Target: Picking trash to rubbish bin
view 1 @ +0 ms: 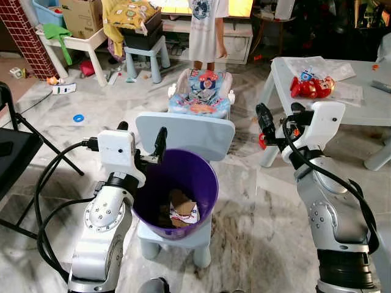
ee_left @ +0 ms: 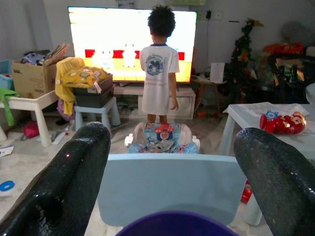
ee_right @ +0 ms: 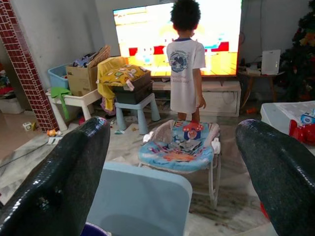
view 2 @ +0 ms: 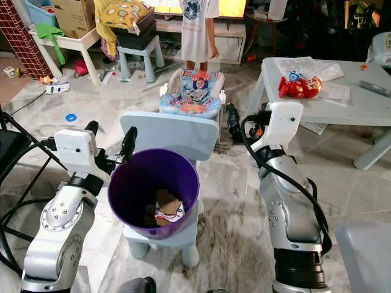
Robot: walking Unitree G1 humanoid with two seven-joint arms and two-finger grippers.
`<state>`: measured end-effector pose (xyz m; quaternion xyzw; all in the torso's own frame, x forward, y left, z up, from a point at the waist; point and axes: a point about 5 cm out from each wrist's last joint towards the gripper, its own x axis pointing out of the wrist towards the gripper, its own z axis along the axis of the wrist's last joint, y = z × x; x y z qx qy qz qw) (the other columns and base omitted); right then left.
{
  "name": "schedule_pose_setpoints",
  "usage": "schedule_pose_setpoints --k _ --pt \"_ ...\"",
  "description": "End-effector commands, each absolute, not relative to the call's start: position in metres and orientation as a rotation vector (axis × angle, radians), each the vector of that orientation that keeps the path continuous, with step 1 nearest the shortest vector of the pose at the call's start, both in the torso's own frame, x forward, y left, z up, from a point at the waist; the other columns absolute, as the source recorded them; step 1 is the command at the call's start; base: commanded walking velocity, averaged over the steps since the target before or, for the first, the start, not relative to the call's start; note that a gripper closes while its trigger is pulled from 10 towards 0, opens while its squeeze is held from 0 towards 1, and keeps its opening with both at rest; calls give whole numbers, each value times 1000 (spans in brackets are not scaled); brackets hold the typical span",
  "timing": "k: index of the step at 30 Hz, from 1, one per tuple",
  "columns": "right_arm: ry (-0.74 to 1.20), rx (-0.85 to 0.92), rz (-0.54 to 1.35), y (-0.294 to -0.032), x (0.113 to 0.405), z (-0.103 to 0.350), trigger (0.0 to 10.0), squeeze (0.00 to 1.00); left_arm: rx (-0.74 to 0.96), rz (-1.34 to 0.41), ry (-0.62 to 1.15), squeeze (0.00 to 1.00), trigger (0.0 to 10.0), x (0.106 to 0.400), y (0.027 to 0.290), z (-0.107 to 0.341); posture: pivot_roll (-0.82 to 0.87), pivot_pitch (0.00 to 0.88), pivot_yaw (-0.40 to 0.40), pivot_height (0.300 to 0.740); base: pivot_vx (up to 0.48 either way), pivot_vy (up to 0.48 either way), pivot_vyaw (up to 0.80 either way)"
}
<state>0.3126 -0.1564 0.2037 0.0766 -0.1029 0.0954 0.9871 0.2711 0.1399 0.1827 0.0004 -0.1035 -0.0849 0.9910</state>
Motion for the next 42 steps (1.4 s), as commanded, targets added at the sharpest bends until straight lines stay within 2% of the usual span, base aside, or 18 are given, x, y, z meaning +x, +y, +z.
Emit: schedule_pose_setpoints --k 1,42 --pt "-209 146 189 -157 314 205 10000 0 4 -169 -196 0 10000 271 140 180 104 98 -54 740 -247 0 0" --pt "-201 131 176 -160 317 205 10000 0 -9 -182 -184 0 10000 274 137 179 96 97 -54 740 -363 0 0"
